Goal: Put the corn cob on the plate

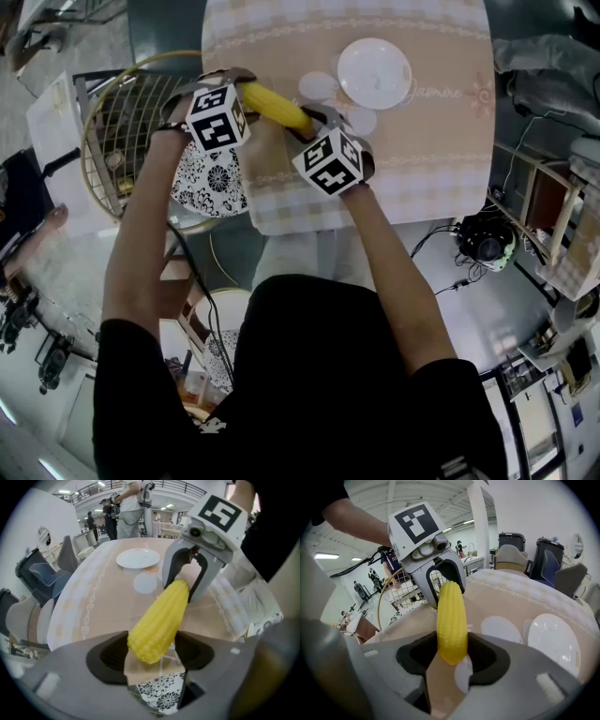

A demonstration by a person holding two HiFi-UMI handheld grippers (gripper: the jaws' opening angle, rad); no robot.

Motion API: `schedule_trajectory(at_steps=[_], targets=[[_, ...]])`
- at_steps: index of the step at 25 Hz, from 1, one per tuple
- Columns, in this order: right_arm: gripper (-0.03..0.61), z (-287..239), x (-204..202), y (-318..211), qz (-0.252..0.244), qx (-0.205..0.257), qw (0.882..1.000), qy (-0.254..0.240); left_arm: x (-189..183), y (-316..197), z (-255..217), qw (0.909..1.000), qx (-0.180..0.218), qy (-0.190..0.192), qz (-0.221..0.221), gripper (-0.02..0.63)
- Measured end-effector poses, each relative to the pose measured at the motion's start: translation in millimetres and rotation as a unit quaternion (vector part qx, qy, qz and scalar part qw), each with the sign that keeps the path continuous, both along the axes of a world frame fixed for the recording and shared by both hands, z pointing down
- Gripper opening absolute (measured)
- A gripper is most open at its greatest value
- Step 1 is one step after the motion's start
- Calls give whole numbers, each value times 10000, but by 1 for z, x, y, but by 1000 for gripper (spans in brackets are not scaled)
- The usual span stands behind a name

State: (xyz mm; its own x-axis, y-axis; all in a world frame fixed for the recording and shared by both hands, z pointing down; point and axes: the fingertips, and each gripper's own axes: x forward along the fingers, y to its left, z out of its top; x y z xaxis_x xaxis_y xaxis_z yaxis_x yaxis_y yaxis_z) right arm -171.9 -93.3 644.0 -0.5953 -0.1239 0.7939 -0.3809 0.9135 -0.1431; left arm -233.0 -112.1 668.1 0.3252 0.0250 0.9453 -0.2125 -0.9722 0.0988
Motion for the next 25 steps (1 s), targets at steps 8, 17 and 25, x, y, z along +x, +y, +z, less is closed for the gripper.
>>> schedule_trajectory(at_steps=[8, 17, 25], targets=[[198, -5, 3, 0, -79, -5, 10000, 17, 2, 0, -10, 9999, -65, 52, 59, 313], [198, -23, 24, -13, -82, 122, 9999, 79, 23, -13, -27, 9998, 17, 180, 116, 308], [198, -39, 64, -28, -162, 238, 9992, 272, 63, -28, -40, 9991, 153, 392, 72, 308]])
